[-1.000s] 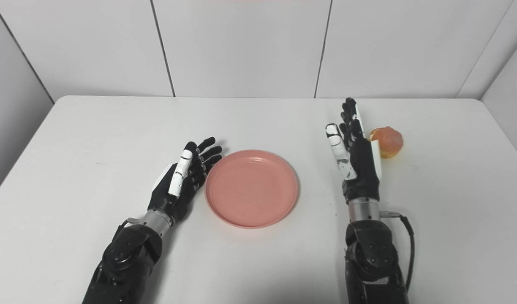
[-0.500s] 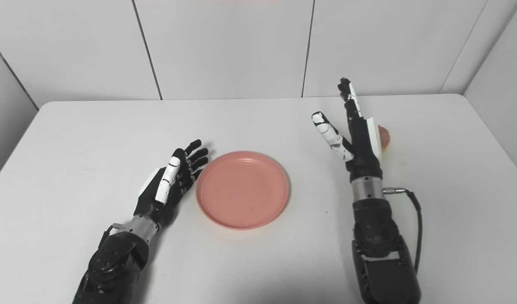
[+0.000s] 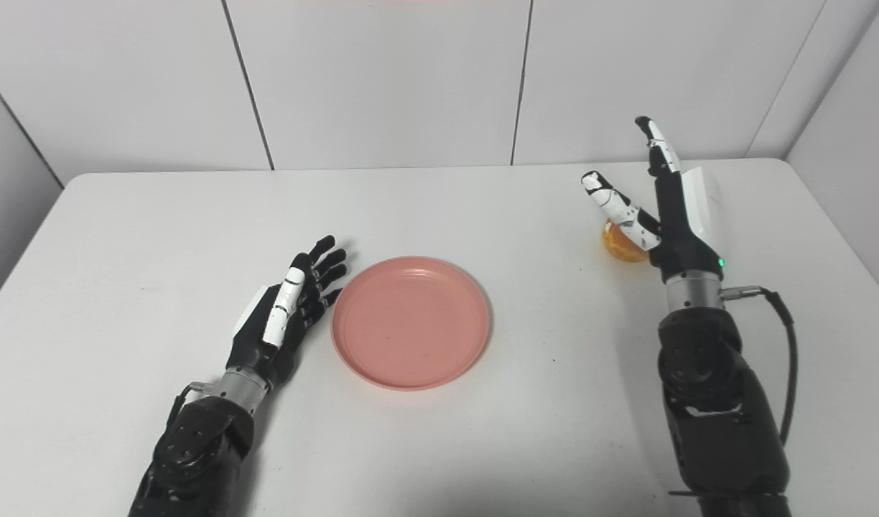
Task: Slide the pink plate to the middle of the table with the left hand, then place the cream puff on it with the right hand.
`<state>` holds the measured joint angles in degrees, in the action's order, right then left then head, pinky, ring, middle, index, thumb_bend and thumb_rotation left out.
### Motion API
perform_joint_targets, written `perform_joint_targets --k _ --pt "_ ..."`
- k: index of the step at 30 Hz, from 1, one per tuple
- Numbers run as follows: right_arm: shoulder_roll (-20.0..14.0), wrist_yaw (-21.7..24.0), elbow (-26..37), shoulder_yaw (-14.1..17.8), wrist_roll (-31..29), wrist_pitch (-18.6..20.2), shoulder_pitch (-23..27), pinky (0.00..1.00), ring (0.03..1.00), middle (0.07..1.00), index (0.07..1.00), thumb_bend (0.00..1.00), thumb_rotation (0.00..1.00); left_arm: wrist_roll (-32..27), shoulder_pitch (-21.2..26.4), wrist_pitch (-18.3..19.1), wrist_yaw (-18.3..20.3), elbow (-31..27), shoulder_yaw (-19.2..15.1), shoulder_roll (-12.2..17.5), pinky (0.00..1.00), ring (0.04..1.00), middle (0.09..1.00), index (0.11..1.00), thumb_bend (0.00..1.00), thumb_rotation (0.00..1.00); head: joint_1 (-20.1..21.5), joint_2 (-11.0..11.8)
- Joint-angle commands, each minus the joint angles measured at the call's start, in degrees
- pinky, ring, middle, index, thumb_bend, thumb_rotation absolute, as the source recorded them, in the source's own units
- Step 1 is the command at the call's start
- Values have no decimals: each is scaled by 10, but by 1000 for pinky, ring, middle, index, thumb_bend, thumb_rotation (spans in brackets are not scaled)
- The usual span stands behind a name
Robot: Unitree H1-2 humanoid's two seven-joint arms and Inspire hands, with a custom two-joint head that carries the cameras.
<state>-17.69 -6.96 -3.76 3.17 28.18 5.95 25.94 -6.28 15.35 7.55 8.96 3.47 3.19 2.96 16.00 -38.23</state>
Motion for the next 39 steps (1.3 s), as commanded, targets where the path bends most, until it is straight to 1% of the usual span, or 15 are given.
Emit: perform_joint_targets --k 1,4,6,7,8,9,10,11,13,20,24,30,32,35,39 --pt "-22 5 7 3 7 19 29 812 912 945 928 721 882 1 7 -19 -5 4 -5 -6 991 962 953 950 527 1000 -1 0" --pt "-30 18 2 -2 11 47 33 806 900 932 921 711 839 15 10 -29 -10 11 -1 -8 971 954 945 942 527 1000 0 -1" --pt "-34 20 -4 -6 14 58 36 792 890 924 915 694 777 15 12 -34 -12 16 -1 -13 974 952 941 932 510 1000 0 -1" --pt "-35 20 -7 -7 14 61 37 789 888 922 914 669 716 14 14 -37 -13 19 -2 -15 983 952 938 925 499 1000 0 -1" --pt "-35 14 -14 -5 13 58 39 789 888 922 914 667 710 14 15 -39 -13 21 -2 -17 983 952 938 925 498 1000 0 -2" --pt "-34 10 -19 -3 12 56 40 783 881 915 907 636 625 14 16 -41 -13 23 -3 -19 986 952 938 922 499 1000 0 -2" --pt "-32 -3 -29 -2 16 50 41 780 878 911 903 620 580 14 18 -44 -13 24 -3 -21 988 952 937 921 500 1000 0 -2" --pt "-31 -14 -37 -1 20 46 43 769 863 897 891 595 482 12 18 -45 -13 25 -3 -23 988 952 937 918 498 1000 0 -2" --pt "-30 -25 -47 -1 22 44 45 769 858 892 887 574 407 11 19 -48 -13 25 -4 -26 978 950 937 918 495 1000 1 -4" --pt "-36 -20 -72 -1 15 59 55 793 879 910 901 591 413 -18 22 -61 -6 34 -13 -41 970 942 936 915 493 1000 2 -4" --pt "-39 -15 -75 -4 20 77 56 790 883 913 901 591 412 -38 21 -71 6 37 -15 -43 955 934 932 913 503 1000 5 -2" --pt "-47 -13 -89 -13 26 92 59 801 895 924 907 606 394 -66 21 -59 14 32 -21 -48 962 932 935 913 532 1000 6 -4" --pt "-50 -8 -93 -17 24 97 61 806 899 928 909 617 393 -66 21 -55 12 30 -21 -48 961 933 935 914 534 1000 9 -3" --pt "-55 1 -101 -26 25 103 64 796 894 929 911 656 376 -56 24 -68 8 37 -19 -45 971 943 944 925 542 1000 10 -3" --pt "-55 28 -99 -34 17 134 68 793 896 934 919 695 347 -54 26 -74 8 43 -20 -42 995 961 959 940 539 1000 24 -4"
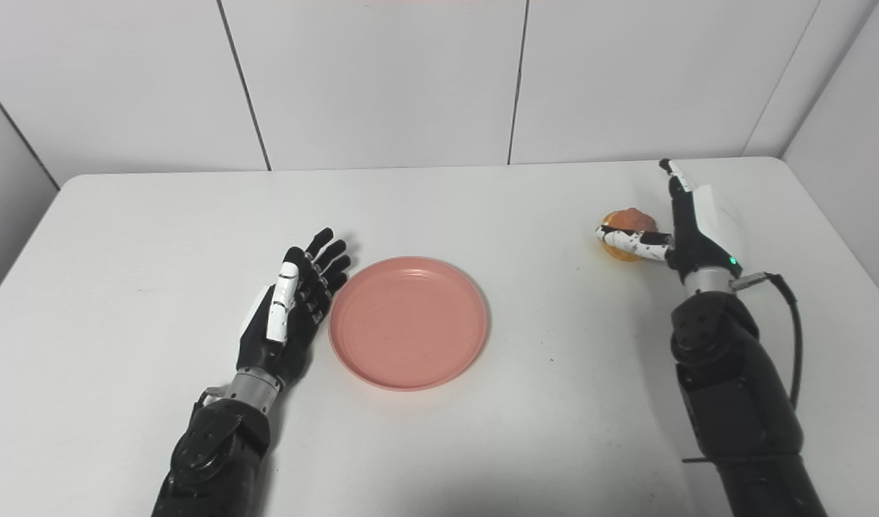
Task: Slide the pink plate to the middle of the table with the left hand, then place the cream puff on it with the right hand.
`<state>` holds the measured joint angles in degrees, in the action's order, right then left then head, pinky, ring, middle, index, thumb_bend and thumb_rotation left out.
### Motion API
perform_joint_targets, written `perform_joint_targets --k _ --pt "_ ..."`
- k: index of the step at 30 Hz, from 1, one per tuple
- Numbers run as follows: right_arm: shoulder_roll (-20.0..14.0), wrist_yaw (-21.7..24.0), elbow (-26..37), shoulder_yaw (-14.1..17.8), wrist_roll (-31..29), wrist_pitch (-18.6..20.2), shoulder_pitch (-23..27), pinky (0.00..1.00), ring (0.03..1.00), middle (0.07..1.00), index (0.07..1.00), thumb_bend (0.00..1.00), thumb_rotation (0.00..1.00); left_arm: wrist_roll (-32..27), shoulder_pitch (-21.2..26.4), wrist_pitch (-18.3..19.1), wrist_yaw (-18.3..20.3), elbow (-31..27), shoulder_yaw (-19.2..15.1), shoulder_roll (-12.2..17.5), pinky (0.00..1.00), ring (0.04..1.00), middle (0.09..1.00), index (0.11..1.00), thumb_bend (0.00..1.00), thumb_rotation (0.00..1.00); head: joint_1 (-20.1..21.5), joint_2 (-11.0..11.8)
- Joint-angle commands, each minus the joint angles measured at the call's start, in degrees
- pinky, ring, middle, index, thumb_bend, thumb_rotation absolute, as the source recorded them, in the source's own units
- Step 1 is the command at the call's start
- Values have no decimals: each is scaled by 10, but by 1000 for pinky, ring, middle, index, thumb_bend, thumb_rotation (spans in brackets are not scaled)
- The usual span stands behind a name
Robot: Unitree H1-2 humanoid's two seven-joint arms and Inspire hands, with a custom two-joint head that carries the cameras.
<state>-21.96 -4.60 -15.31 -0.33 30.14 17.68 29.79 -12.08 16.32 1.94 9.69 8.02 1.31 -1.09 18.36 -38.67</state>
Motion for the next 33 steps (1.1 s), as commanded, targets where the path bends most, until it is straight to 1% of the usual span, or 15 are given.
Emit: perform_joint_targets --k 1,6,10,13,14,15,16,17,18,19,21,23,25,26,33 --pt "-12 13 20 0 -3 27 31 795 898 937 921 707 345 4 17 -19 1 -1 -2 0 998 967 964 945 535 1000 0 0" --pt "-12 44 31 -15 -5 54 31 798 900 930 912 753 307 10 18 -27 -1 4 -2 6 998 966 962 944 532 1000 5 -2" --pt "-15 56 25 -31 0 53 35 801 906 931 900 755 169 14 15 -23 2 -4 -1 9 993 957 952 934 537 1000 5 -4" --pt "-12 53 16 -34 -2 50 38 771 890 920 894 752 141 17 14 -32 3 -3 0 9 990 955 950 933 536 1000 5 -5" --pt "-11 51 12 -34 -5 47 39 611 735 787 887 737 98 18 13 -34 3 -3 0 10 986 954 950 932 542 1000 5 -5" --pt "-10 48 6 -35 -4 43 41 528 655 719 884 729 75 16 13 -33 3 -3 0 9 984 953 950 932 545 1000 4 -6" --pt "-9 46 2 -37 -4 40 42 416 528 582 868 628 30 15 13 -31 3 -4 0 9 986 951 947 929 550 1000 4 -6" --pt "-9 43 -3 -40 -1 36 43 377 484 536 863 594 15 15 13 -33 2 -3 -1 8 987 951 946 928 551 1000 4 -6" --pt "-9 40 -6 -42 1 32 44 262 337 497 833 571 6 15 13 -35 2 -3 -1 8 980 947 944 925 550 1000 4 -6" --pt "-10 32 -10 -46 6 26 44 228 320 485 773 556 1 16 13 -38 3 -2 0 8 976 946 944 925 550 1000 0 -6" --pt "-10 19 -13 -50 12 17 43 225 332 483 740 550 0 18 12 -39 3 -3 1 7 975 946 944 926 550 1000 2 -6" --pt "-11 8 -11 -56 22 18 42 287 433 493 670 527 0 18 12 -40 0 -3 0 5 966 941 940 921 546 1000 2 -6" --pt "-13 -2 -12 -61 29 19 41 329 459 660 644 504 0 18 11 -37 -1 -5 1 3 966 941 938 920 548 1000 -2 -5" --pt "-14 -5 -12 -61 30 19 40 335 463 682 639 501 0 17 11 -35 1 -6 2 4 966 941 938 920 548 1000 -2 -5" --pt "-21 -22 -9 -64 43 10 36 348 464 649 627 502 0 15 12 -38 3 -5 5 1 989 954 951 929 542 1000 -8 -3"
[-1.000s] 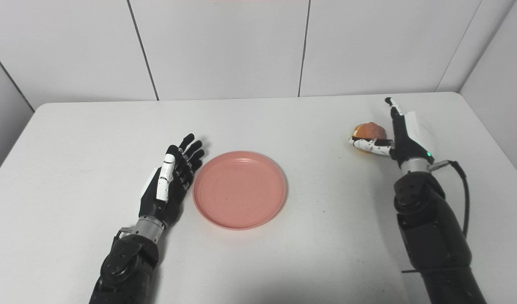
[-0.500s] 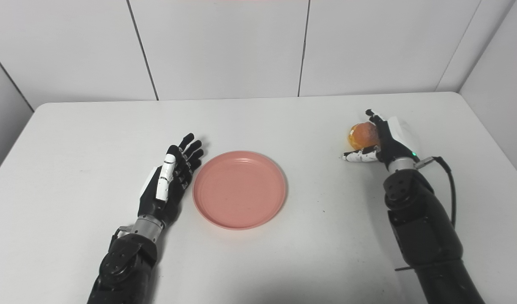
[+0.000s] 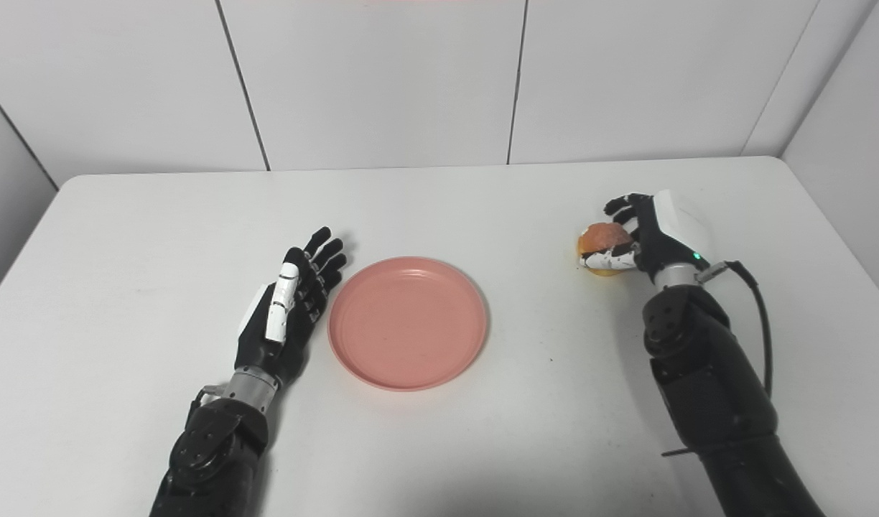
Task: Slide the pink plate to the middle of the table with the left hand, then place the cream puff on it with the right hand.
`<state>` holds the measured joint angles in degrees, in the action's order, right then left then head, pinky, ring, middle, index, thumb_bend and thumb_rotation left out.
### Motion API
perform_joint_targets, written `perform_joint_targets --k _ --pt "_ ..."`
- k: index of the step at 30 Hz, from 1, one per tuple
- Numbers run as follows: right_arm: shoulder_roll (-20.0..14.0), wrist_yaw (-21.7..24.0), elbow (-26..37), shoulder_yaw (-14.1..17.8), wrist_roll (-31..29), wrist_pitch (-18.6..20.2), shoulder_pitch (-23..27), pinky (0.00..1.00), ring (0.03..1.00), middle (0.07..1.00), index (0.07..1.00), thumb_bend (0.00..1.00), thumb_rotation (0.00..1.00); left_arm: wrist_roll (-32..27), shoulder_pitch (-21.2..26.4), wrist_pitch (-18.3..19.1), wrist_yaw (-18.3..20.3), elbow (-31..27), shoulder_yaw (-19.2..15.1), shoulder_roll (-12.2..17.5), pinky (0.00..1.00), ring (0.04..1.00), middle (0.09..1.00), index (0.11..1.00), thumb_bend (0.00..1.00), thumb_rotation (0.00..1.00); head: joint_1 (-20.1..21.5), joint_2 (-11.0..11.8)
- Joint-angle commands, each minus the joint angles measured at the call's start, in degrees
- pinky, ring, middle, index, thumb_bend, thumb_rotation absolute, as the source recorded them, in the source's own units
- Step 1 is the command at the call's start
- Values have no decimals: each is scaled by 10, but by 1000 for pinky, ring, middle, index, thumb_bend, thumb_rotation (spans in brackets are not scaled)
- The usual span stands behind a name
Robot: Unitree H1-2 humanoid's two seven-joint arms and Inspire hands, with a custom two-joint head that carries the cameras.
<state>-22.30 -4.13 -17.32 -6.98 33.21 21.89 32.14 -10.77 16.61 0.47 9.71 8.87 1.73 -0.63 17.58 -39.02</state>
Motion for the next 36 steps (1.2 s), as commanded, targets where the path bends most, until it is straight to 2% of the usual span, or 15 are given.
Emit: perform_joint_targets --k 1,7,10,12,15,18,26,29,32,36 --pt "-18 -34 11 3 13 -40 12 349 464 648 627 501 0 3 9 -23 2 -14 1 -5 989 954 951 928 542 1000 -3 0" --pt "-9 -78 31 13 11 -70 10 291 455 606 624 497 0 5 11 -27 0 -11 1 -7 993 955 953 934 538 1000 -10 0" --pt "5 -99 59 18 10 -79 9 269 450 507 631 518 0 10 11 -31 -2 -12 2 -7 1000 957 953 935 536 1000 -14 1" --pt "14 -108 80 18 4 -96 8 251 404 526 633 515 0 14 12 -39 -3 -7 2 -7 992 955 951 935 538 1000 -16 1" --pt "25 -110 106 18 -6 -119 6 263 397 533 628 513 0 17 13 -45 -5 -2 1 -8 989 957 954 941 540 1000 -18 0" --pt "48 -103 145 18 -26 -135 -1 317 408 547 626 512 0 15 15 -40 -6 -2 0 -10 997 967 962 947 557 1000 -18 0" --pt "93 -84 194 -17 -35 -200 -22 403 432 529 606 516 0 17 15 -54 -11 2 1 -13 996 973 968 953 538 1000 -24 -4" --pt "112 -68 213 -39 -26 -196 -34 400 432 531 602 516 0 16 15 -54 -11 3 1 -13 1000 973 967 953 531 1000 -24 -4" --pt "127 -57 218 -63 -26 -216 -47 400 430 537 607 514 0 24 14 -59 -13 3 3 -11 1000 971 967 954 528 1000 -24 -6" --pt "149 -40 220 -86 -29 -224 -67 380 426 543 610 513 0 26 14 -57 -14 2 2 -12 987 964 962 948 525 1000 -24 -7"
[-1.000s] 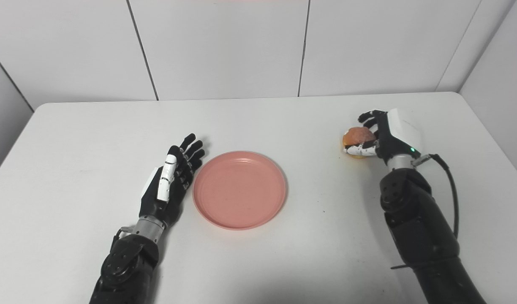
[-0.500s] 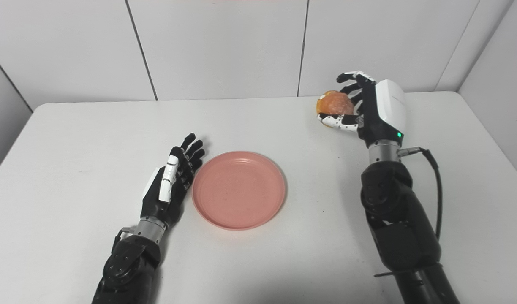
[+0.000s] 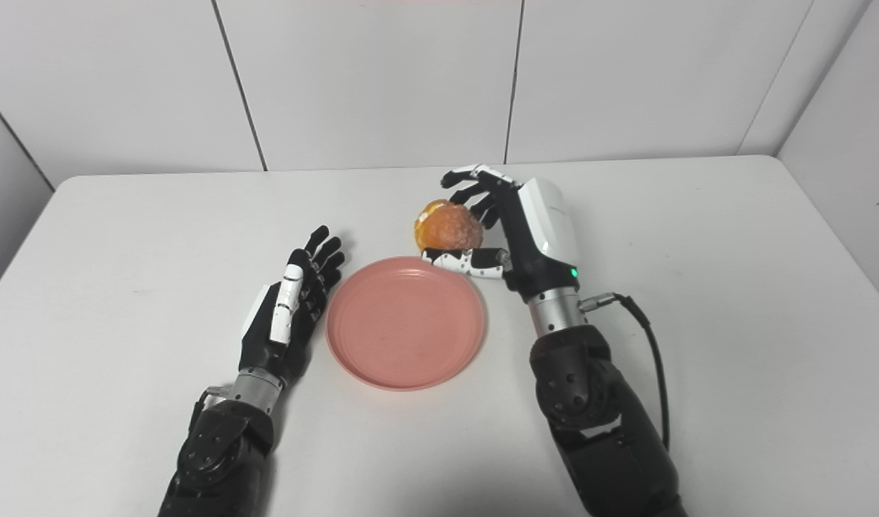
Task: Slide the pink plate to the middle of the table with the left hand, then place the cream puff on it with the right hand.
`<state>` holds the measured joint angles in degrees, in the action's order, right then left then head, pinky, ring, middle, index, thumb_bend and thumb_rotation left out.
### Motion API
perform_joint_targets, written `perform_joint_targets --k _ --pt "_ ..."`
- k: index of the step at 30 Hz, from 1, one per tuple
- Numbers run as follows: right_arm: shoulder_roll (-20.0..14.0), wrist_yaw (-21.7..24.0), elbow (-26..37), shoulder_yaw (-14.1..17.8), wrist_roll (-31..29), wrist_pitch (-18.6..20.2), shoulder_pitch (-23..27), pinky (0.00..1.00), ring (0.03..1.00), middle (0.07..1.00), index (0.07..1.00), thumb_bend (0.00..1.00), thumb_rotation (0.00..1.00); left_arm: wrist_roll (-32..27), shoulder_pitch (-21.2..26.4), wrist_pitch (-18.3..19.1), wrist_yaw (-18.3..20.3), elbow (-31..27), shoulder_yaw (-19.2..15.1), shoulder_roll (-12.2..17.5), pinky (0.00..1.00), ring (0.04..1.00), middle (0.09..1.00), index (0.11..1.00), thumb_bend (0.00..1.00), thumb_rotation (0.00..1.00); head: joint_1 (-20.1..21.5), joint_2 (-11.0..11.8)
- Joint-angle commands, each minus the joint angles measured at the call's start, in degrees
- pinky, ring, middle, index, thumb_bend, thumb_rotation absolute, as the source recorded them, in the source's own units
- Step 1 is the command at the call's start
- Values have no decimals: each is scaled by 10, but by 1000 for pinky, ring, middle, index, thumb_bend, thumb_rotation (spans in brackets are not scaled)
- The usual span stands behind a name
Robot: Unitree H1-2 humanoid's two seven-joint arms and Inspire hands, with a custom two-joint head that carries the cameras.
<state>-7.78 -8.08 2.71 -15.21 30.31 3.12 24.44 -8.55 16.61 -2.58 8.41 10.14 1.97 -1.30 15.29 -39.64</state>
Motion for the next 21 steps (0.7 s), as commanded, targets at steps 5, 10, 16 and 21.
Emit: perform_joint_targets --k 5,10,16,21 --pt "0 21 4 -36 28 -54 -2 421 432 536 613 516 0 6 15 -17 0 -15 3 -3 999 973 970 957 527 1000 -1 -3" --pt "-4 61 -12 -54 28 -52 -10 440 430 539 626 515 0 7 13 -15 -1 -21 4 -4 985 967 964 953 524 1000 -2 -4" --pt "-14 86 -29 -65 40 -57 -11 372 428 527 645 517 0 4 14 -12 3 -21 5 -4 1000 975 973 962 522 1000 -2 -5" --pt "-25 86 -45 -71 64 -61 -7 426 436 527 649 518 0 6 14 -11 2 -23 6 -3 999 970 970 960 526 1000 -4 -6"
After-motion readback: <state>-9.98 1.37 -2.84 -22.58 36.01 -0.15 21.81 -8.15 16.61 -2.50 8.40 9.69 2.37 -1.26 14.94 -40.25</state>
